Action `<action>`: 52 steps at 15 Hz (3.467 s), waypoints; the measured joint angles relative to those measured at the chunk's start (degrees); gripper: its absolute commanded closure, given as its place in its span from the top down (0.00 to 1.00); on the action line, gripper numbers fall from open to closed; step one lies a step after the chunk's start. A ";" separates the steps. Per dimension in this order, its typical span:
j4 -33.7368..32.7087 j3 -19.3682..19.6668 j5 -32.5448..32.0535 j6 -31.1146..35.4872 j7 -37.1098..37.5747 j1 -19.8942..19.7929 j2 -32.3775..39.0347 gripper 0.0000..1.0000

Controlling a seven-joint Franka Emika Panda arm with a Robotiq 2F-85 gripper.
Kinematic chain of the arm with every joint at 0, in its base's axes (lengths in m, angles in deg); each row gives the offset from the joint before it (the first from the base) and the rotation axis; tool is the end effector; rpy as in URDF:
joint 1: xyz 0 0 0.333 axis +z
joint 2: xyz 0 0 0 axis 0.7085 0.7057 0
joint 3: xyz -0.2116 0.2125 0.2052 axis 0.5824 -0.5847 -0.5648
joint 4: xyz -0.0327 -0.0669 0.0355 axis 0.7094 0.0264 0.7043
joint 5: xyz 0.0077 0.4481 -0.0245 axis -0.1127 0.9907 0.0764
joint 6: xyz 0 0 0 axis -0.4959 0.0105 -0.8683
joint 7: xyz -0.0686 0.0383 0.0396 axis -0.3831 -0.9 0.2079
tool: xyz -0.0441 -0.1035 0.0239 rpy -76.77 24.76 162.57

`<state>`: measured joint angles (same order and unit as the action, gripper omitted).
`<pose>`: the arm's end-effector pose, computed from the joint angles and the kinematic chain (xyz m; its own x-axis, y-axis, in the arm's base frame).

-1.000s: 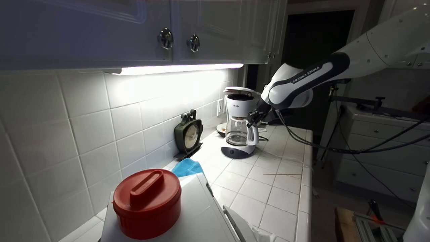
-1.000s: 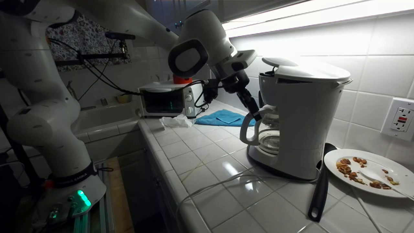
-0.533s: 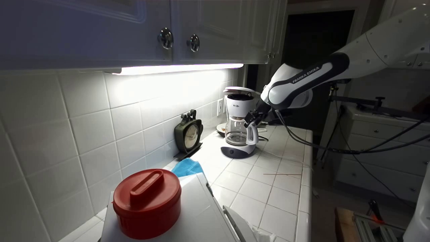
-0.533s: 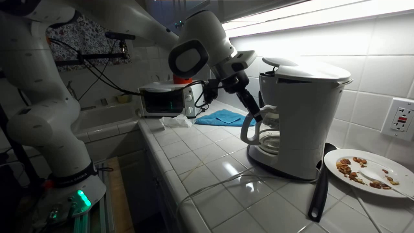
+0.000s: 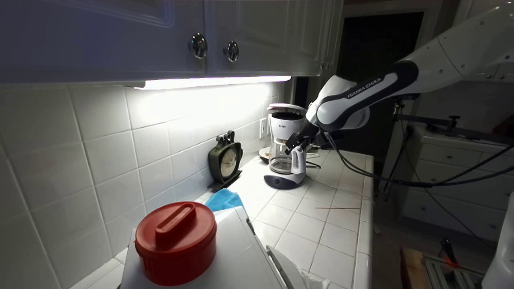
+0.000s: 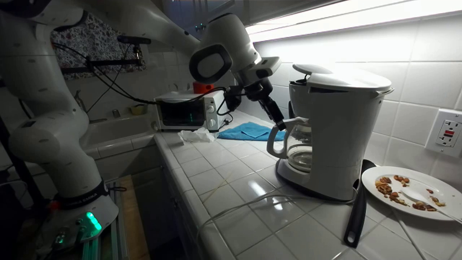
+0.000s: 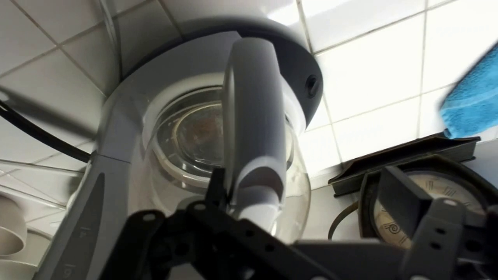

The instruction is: Close the lid of the kettle, put the kettle on the coffee making machine stand and press the bottom button of the coffee maker

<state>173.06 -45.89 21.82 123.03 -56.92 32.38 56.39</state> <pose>0.5596 -0.2698 0.4363 0.7754 -0.3968 0.4912 -0.4311 -0.9011 -0.0475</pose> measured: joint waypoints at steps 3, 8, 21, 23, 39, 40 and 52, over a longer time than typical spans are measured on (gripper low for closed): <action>0.02 -1.18 1.06 -0.85 -0.04 1.04 -0.36 1.00; 0.02 -2.20 1.35 -3.14 -0.16 2.05 -0.83 1.00; -0.89 -5.52 5.89 -6.78 -7.54 5.82 1.25 0.74; -1.89 -5.47 2.77 -6.76 -6.28 5.78 3.65 0.59; -11.05 4.53 -29.21 -2.17 24.09 15.40 18.97 0.02; -11.42 5.05 -30.42 -2.60 25.10 16.00 19.29 0.01; -12.36 7.13 -34.69 -7.21 27.62 17.15 20.15 0.01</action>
<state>160.70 -38.77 -12.87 115.83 -29.30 49.54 76.53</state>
